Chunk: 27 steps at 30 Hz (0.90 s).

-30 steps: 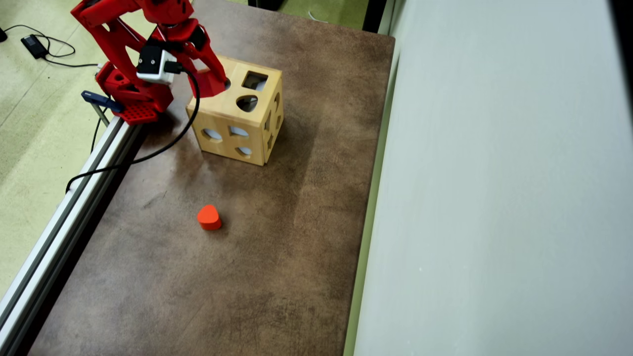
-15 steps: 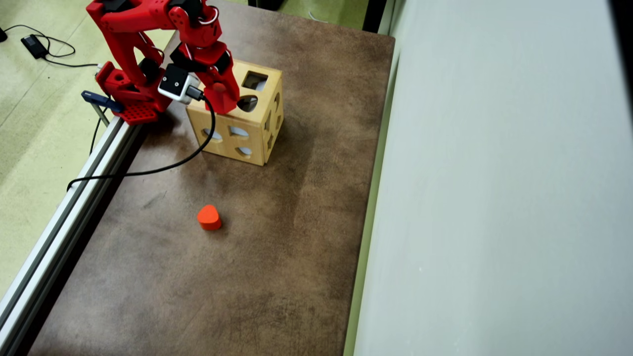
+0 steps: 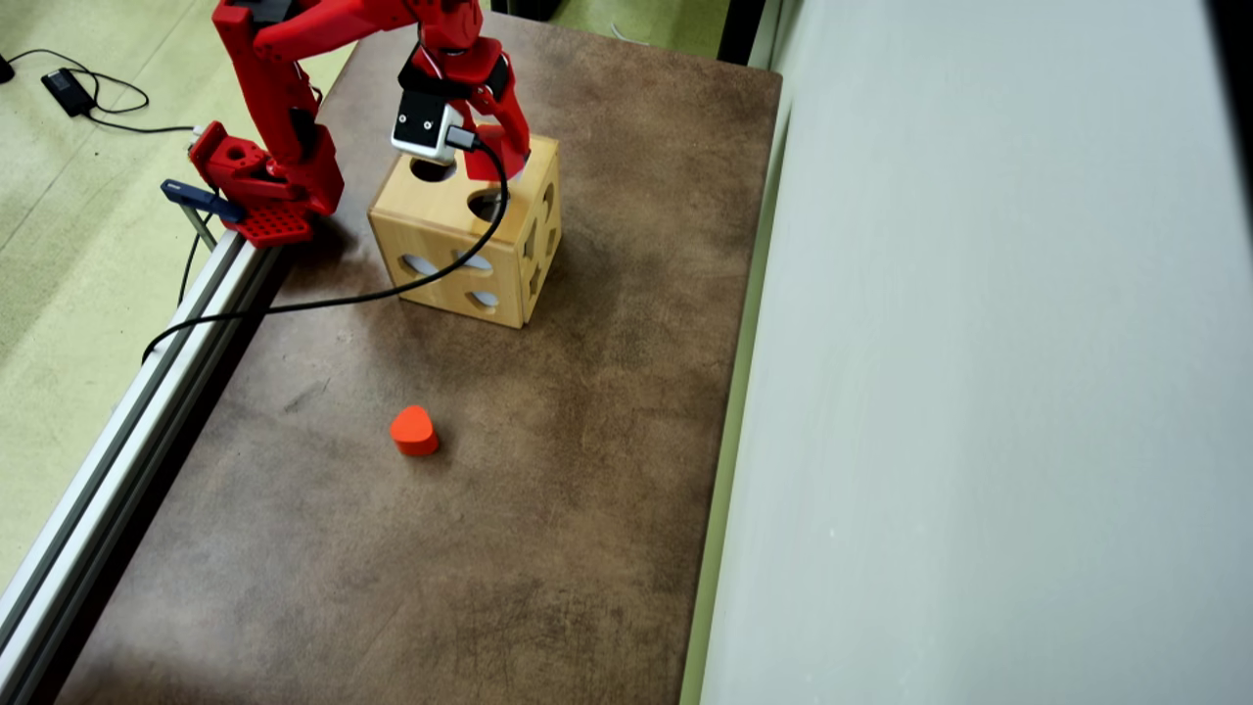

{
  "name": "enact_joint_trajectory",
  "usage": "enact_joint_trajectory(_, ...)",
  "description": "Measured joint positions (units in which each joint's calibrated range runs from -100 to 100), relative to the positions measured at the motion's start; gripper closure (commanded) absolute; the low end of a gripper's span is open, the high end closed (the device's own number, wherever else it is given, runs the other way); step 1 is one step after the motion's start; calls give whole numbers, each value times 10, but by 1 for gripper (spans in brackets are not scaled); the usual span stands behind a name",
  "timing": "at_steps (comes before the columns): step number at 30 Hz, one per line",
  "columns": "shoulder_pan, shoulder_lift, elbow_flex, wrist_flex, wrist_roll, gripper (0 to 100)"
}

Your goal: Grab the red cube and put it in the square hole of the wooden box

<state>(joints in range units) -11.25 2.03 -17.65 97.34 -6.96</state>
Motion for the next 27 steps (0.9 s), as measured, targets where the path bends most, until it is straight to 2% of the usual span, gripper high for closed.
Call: enact_joint_trajectory(27, -58, 28, -1, -13, -20, 95)
